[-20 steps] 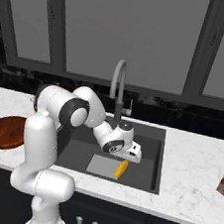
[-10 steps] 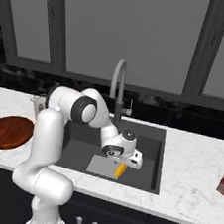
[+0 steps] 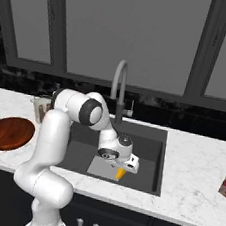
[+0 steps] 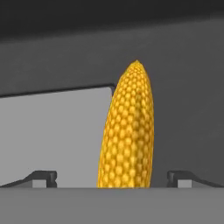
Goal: Pick the corn from the sink and place it in the bowl. Then pick the bowl and place it in the microwave. Then close the microwave door and press the start button.
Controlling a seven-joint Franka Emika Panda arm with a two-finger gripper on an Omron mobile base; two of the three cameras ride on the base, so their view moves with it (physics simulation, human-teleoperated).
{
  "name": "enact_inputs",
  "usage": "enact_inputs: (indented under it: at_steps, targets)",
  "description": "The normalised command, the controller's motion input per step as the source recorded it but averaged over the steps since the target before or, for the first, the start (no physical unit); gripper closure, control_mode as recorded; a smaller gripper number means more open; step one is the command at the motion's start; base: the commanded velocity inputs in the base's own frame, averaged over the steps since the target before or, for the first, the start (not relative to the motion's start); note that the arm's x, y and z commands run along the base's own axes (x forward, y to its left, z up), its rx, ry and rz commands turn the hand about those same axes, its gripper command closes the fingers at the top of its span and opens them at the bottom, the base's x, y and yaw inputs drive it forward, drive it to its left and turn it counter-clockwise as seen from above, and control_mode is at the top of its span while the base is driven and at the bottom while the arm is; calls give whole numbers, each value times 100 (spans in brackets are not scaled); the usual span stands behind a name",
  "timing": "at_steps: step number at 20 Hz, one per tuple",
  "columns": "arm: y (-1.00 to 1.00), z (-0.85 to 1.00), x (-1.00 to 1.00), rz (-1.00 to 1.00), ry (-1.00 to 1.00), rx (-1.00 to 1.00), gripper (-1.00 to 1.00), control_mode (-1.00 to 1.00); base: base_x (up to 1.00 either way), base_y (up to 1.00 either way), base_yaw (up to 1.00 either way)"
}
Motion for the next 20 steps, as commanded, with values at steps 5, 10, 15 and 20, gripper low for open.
enact_inputs:
  at_steps: [5,10,15,20]
  targets:
    - [0,-45,23,0,0,0,-100,-100,0,0,0]
    - [0,-51,11,0,0,0,100,-100,0,0,0]
    - [0,-1,0,0,0,0,100,-100,0,0,0]
    - [0,3,-11,0,0,0,100,-100,0,0,0]
